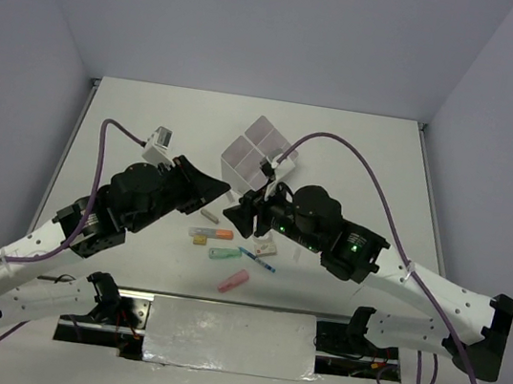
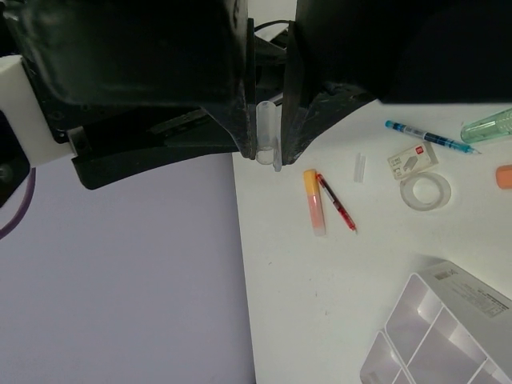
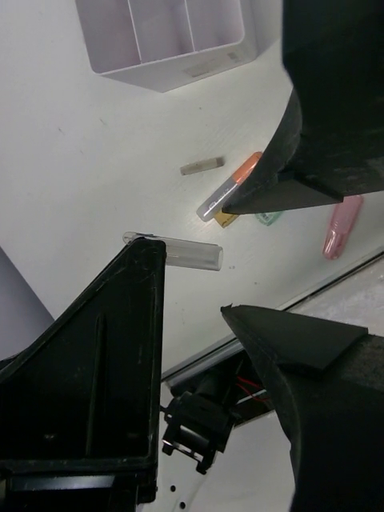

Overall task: Sort the stationery into containers
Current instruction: Pick up the pen cap from the center of the board, then pick up the pen from the center of the board.

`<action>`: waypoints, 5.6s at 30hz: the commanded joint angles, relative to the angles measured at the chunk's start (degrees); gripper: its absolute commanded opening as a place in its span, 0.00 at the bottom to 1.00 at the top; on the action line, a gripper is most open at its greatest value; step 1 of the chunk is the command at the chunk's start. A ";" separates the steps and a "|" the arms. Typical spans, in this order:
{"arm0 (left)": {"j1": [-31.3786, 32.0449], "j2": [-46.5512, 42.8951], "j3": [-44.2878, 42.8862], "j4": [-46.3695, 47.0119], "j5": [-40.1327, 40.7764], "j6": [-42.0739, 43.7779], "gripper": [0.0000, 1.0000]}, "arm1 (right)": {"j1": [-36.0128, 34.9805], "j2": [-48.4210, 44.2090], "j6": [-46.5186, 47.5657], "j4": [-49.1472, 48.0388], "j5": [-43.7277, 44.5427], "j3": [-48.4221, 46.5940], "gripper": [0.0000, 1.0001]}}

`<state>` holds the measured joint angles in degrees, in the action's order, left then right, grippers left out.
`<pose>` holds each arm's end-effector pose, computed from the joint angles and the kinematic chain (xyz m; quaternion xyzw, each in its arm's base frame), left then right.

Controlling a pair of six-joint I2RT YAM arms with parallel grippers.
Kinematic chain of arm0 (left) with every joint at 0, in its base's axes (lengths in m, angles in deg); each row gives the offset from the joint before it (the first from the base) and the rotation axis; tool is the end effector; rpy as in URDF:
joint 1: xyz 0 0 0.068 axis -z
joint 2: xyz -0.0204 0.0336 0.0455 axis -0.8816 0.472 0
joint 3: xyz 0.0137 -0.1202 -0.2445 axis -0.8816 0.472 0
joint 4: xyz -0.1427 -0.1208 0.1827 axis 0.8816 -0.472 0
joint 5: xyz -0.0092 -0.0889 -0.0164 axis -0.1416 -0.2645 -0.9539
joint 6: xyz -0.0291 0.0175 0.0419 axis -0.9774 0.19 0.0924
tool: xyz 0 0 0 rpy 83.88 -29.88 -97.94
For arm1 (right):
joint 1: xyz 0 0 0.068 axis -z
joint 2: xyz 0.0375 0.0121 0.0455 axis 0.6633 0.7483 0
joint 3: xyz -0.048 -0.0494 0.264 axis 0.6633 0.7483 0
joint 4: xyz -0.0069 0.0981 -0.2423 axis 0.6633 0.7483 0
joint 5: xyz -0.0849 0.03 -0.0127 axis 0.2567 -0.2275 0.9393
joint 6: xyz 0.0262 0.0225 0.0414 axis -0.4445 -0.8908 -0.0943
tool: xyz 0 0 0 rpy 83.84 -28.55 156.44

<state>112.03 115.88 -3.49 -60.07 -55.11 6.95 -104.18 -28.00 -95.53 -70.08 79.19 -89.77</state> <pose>0.1264 -0.1355 0.3823 -0.2216 0.7303 -0.4942 0.4164 0.1165 0.2183 0.3728 -0.2889 0.7224 0.3653 0.5110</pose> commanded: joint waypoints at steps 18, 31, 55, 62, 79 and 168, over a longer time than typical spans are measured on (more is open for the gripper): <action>2.01 1.45 -2.72 0.91 1.15 -0.80 0.00 | -1.62 4.07 4.24 -5.03 5.49 -4.65 0.34; 2.54 0.57 -3.16 1.61 -0.77 1.48 0.21 | -1.62 -0.23 6.52 -9.87 0.75 0.17 0.00; 4.03 0.57 -0.09 10.92 -8.86 3.95 0.13 | -0.56 -3.75 8.46 -14.08 -4.88 3.08 0.00; 4.65 0.23 -0.08 10.14 -6.94 5.79 0.00 | 0.75 -4.45 8.72 -15.40 -9.01 4.31 0.69; 1.32 -2.67 -5.62 -13.65 21.19 18.71 0.00 | 12.00 -13.88 4.33 2.66 -5.98 13.28 1.00; -21.89 -5.05 8.00 -12.63 -4.29 39.28 0.00 | 3.57 30.44 3.36 16.06 1.36 7.30 0.10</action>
<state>90.46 111.20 6.21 -74.80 -58.91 45.16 -99.70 2.20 -91.74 -53.84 79.93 -80.44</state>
